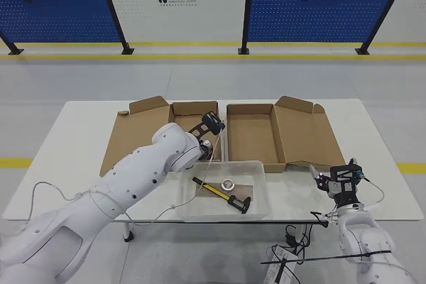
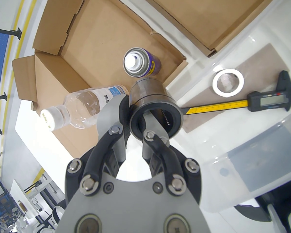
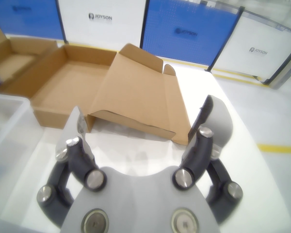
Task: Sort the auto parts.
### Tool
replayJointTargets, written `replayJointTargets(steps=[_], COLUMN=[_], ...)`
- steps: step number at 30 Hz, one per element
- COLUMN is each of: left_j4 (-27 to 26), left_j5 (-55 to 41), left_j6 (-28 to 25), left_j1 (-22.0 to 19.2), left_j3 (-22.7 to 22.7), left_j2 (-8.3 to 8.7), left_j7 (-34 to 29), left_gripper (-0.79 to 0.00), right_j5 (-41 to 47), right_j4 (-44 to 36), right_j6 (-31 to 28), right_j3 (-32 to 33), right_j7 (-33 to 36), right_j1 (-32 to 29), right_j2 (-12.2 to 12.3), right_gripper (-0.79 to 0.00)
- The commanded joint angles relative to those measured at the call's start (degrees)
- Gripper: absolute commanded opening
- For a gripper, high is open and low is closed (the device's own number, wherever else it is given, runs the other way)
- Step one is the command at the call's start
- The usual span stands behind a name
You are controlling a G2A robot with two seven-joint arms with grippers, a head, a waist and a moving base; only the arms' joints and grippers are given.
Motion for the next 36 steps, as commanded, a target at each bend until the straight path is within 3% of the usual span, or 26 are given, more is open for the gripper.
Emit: replayJointTargets(steps=[1,36], left_j4=[0.7,10.7], left_j5=[-0.9,2.7], left_j6=[0.0,-3.1], left_j1=[0.2,0.2], left_j3=[-0.4,-2.9], left_j2=[-0.22,-4.05], left_j7=[0.4,0.8], left_gripper=[-0.785,-0.785], right_j5=[0.0,0.0], right_j4=[0.0,0.0], right_j6=[0.0,0.0], right_j3=[0.0,0.0], right_j7=[0.0,0.0], right_j1=[0.0,0.0], right_j2=[0.0,0.0], right_gripper=[0.000,0.000])
